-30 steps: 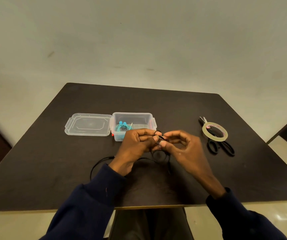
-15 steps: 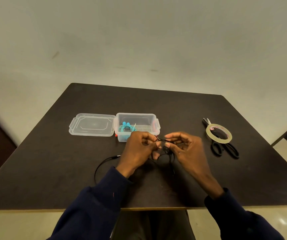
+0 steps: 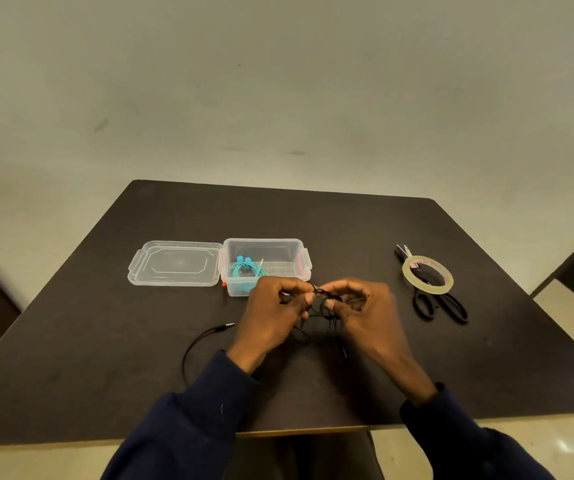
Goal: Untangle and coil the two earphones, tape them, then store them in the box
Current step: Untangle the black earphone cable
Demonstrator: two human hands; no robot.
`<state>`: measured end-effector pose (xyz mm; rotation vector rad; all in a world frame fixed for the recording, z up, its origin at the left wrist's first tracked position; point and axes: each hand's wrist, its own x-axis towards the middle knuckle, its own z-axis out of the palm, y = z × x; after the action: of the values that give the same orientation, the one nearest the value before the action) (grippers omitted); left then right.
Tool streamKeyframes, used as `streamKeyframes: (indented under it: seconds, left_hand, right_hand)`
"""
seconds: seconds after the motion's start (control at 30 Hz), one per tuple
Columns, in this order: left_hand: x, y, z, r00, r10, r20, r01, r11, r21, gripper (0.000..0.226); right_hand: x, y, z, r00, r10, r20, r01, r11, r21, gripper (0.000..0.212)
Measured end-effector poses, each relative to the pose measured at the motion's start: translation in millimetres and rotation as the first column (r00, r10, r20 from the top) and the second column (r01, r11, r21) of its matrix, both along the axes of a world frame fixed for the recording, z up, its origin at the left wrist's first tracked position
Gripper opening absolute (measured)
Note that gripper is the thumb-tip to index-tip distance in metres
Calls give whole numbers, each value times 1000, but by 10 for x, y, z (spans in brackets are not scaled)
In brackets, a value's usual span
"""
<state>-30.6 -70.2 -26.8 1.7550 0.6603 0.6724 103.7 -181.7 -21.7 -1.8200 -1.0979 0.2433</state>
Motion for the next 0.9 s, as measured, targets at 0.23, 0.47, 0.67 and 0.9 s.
streamKeyframes:
  seconds: [0.23,0.47,0.67,0.9]
  left_hand:
    - [-44,-33,104,996,40,-80,-41,999,-18,16]
    - [-123,99,141,975,-87,-205,84,996,-24,25]
    - [-150,163,144,973,-216,-79,207,972,-109,14]
    - [-158,185,128,985,-167,53,174,972,-161,16]
  right_hand:
    - [8,-4,-19,999,-41,-30,40,999,-13,21]
    - [52,-58,-13,995,-17,94,17,1000,4,33]
    - [5,-92,22,991,52,124,-67,990,122,33]
    - [-119,-16,23,968,244,59,-247,968,49,31]
